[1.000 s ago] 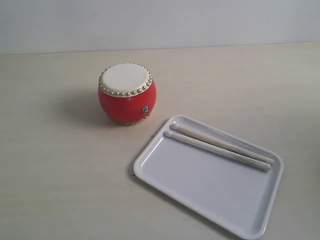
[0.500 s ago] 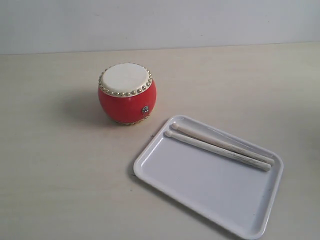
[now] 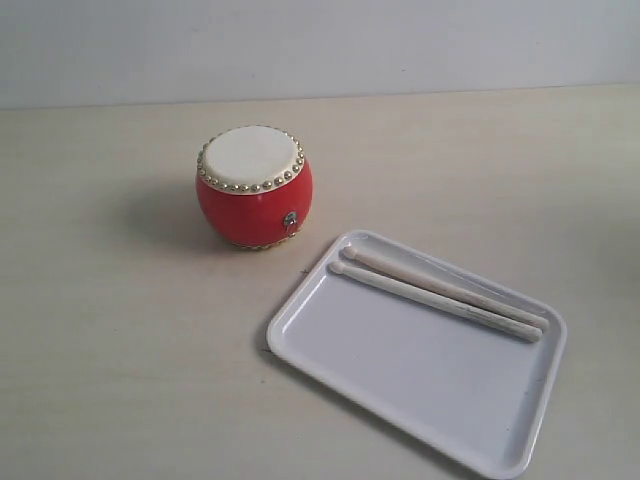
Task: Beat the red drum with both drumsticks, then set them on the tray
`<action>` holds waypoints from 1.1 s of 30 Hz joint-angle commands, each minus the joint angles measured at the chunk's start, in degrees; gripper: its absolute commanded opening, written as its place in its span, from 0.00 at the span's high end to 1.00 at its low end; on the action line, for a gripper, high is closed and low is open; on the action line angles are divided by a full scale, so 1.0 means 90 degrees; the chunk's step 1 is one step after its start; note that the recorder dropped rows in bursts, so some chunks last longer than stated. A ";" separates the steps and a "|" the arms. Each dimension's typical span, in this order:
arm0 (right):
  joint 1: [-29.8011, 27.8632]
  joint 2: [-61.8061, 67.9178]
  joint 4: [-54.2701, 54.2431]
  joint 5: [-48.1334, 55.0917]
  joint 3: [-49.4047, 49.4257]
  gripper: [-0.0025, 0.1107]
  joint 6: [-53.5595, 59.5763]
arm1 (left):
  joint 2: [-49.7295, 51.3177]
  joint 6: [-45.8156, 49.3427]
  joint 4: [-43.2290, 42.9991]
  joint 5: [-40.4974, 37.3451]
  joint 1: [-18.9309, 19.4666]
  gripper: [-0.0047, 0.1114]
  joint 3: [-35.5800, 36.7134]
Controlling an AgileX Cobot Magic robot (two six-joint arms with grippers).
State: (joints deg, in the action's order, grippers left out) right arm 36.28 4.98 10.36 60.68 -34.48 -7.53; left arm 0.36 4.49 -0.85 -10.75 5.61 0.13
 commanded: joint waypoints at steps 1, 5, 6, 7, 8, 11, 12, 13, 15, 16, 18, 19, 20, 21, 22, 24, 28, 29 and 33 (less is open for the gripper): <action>0.0008 -0.0018 0.0016 -0.0071 0.0044 0.98 0.0017 | -0.0040 -0.0060 0.0023 0.0013 0.0010 0.96 -0.0014; 0.0008 -0.0018 0.0016 -0.0071 0.0044 0.98 0.0017 | -0.0040 -0.0060 0.0023 0.0013 0.0010 0.96 -0.0014; 0.0008 -0.0018 0.0016 -0.0071 0.0044 0.98 0.0017 | -0.0040 -0.0060 0.0023 0.0013 0.0010 0.96 -0.0014; 0.0008 -0.0018 0.0016 -0.0071 0.0044 0.98 0.0017 | -0.0040 -0.0060 0.0023 0.0013 0.0010 0.96 -0.0014; 0.0008 -0.0018 0.0016 -0.0071 0.0044 0.98 0.0017 | -0.0040 -0.0060 0.0023 0.0013 0.0010 0.96 -0.0014; 0.0008 -0.0018 0.0016 -0.0071 0.0044 0.98 0.0017 | -0.0040 -0.0060 0.0023 0.0013 0.0010 0.96 -0.0014; 0.0008 -0.0018 0.0016 -0.0071 0.0044 0.98 0.0017 | -0.0040 -0.0060 0.0023 0.0013 0.0010 0.96 -0.0014; 0.0008 -0.0018 0.0016 -0.0071 0.0044 0.98 0.0017 | -0.0040 -0.0060 0.0023 0.0013 0.0010 0.96 -0.0014; 0.0008 -0.0018 0.0016 -0.0071 0.0044 0.98 0.0017 | -0.0040 -0.0060 0.0023 0.0013 0.0010 0.96 -0.0014; 0.0008 -0.0018 0.0016 -0.0071 0.0044 0.98 0.0017 | -0.0040 -0.0060 0.0023 0.0013 0.0010 0.96 -0.0014; -0.0063 -0.0018 0.0033 -0.0067 0.0044 0.98 0.0017 | -0.0040 -0.0060 0.0023 0.0013 0.0010 0.96 -0.0014; -0.0195 -0.0018 0.0033 -0.0067 0.0044 0.98 0.0017 | -0.0040 -0.0060 0.0023 0.0013 0.0010 0.96 -0.0014; -0.0375 -0.0006 0.0022 -0.0104 0.0044 0.98 0.0017 | -0.0040 -0.0060 0.0023 0.0013 0.0010 0.96 -0.0014; -0.0555 0.0020 0.0021 -0.0148 0.0044 0.98 0.0017 | -0.0040 -0.0060 0.0023 0.0013 0.0010 0.96 -0.0014; -0.0814 0.0064 0.0080 -0.0321 0.0044 0.98 0.0017 | -0.0040 -0.0060 0.0023 0.0013 0.0010 0.96 -0.0014; -0.1362 0.0245 0.0157 -0.1343 0.0044 0.98 0.0017 | -0.0040 -0.0060 0.0023 0.0013 0.0010 0.96 -0.0014; -0.2601 0.0712 -0.0208 -0.3894 0.0044 0.98 0.0017 | -0.0040 -0.0060 0.0023 0.0013 0.0010 0.96 -0.0014; -0.2853 0.0842 -0.0392 -0.4141 0.0089 0.98 0.0017 | -0.0040 -0.0060 0.0023 0.0013 0.0010 0.96 -0.0014; -0.3531 0.1007 -0.0891 -0.4345 0.0651 0.98 0.0017 | -0.0040 -0.0060 0.0023 0.0013 0.0010 0.96 -0.0014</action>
State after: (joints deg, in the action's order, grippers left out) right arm 7.86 13.30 4.97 23.66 -32.24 -7.53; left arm 0.36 4.49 -0.85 -10.75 5.61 0.13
